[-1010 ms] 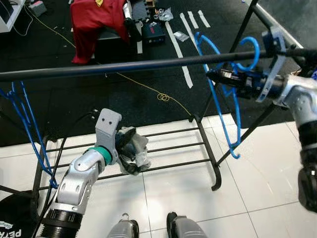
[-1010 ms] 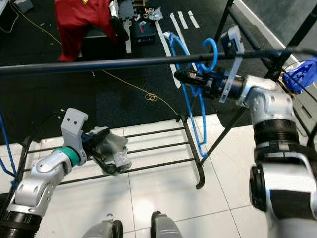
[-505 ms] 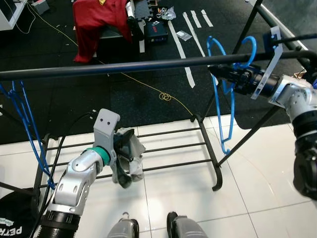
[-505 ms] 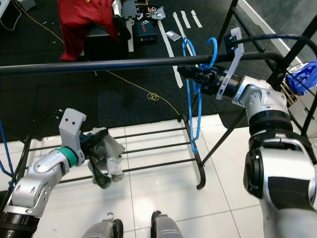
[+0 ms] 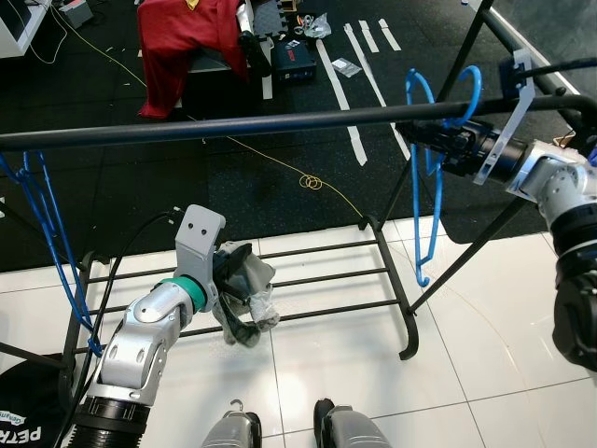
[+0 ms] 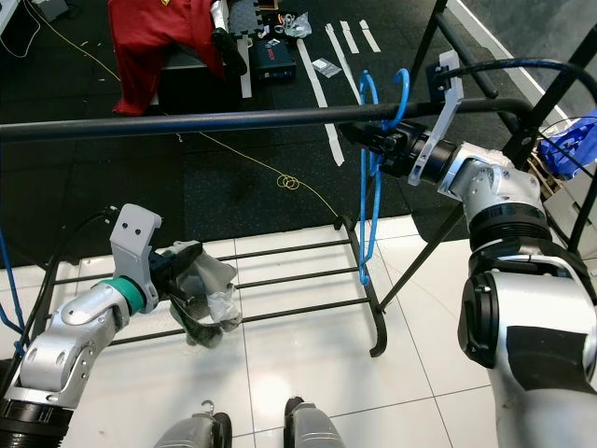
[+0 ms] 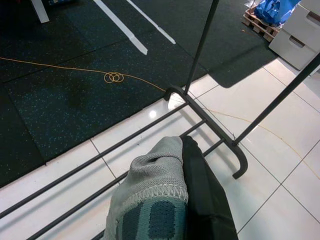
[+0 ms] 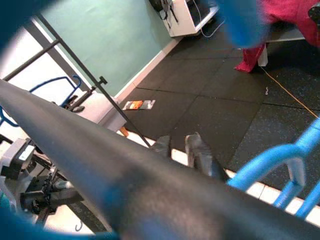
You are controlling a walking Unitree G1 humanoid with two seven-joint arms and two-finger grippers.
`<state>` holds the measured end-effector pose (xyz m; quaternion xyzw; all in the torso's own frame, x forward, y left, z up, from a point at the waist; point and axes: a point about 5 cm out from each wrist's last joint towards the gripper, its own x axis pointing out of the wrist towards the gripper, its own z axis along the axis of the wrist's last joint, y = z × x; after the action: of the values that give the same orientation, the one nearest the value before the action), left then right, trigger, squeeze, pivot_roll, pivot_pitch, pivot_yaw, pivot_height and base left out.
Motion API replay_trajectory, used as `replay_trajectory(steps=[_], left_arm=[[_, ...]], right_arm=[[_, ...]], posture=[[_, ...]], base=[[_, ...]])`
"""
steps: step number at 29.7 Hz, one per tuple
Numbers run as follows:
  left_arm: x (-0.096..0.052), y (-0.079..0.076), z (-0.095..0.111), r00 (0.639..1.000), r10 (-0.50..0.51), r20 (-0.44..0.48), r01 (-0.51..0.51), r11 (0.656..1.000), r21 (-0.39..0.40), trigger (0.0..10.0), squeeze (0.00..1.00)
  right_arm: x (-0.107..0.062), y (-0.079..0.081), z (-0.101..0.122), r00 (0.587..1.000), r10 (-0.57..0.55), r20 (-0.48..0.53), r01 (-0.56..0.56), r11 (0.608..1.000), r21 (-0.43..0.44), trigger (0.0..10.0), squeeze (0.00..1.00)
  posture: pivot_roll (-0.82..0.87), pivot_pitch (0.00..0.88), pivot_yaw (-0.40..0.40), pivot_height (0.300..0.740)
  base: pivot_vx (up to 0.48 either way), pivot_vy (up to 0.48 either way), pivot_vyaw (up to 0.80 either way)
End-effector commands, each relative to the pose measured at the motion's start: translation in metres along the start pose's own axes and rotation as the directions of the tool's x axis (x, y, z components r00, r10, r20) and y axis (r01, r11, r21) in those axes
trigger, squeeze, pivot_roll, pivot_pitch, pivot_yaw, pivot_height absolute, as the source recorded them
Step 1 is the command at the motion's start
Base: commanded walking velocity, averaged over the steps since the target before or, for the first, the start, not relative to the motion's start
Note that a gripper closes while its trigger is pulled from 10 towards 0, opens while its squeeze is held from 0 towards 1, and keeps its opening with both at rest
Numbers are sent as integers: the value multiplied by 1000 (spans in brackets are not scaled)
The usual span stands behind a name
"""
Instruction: Hang hanger
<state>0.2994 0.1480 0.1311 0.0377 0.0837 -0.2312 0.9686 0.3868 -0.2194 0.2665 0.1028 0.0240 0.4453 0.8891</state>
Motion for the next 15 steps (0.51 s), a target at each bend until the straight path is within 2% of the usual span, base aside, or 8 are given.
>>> replay_trajectory(steps=[1,4,5,10,11,12,13,15], left_arm=[[-1,-3,-5,1000,-15,-22,15,1000,-3,10000,0],[-1,-3,-4,1000,-16,-21,16,1000,-4,10000,0],[-1,-4,-5,1000,-15,-21,15,1000,-5,10000,0],[0,-4,-5,1000,-12,-21,12,1000,-8,10000,0],[0,-5,-5,1000,-13,-20,13,1000,-9,10000,0],[0,-5,-5,1000,-13,-20,13,1000,-9,10000,0],[0,-5,-5,1000,-14,-19,14,1000,-10,10000,0],[0,-5,-5,1000,-14,-19,14,1000,-10,10000,0]], right_arm=[[-2,-2,-6,999,-7,-36,8,1000,6,10000,1000],[-1,-2,-6,999,-13,-41,13,1000,-9,10000,1000],[-1,-2,-5,999,-17,-45,16,1000,-27,10000,0],[-2,-2,-6,998,-20,-56,16,998,-55,10000,0],[-4,-2,-9,998,-10,-68,5,998,-64,10000,227],[-4,-2,-9,998,-10,-68,5,998,-64,10000,227],[-5,-1,-11,997,3,-76,-8,998,-65,10000,1000],[-5,-1,-11,997,3,-76,-8,998,-65,10000,1000]], posture=[[-15,158,47,740],[-16,157,46,740],[-18,154,44,740],[-21,151,47,740],[-23,151,49,740],[-23,151,49,740],[-28,151,51,740],[-28,151,51,740]], base=[[0,0,0],[0,0,0],[0,0,0],[0,0,0],[0,0,0],[0,0,0],[0,0,0],[0,0,0]])
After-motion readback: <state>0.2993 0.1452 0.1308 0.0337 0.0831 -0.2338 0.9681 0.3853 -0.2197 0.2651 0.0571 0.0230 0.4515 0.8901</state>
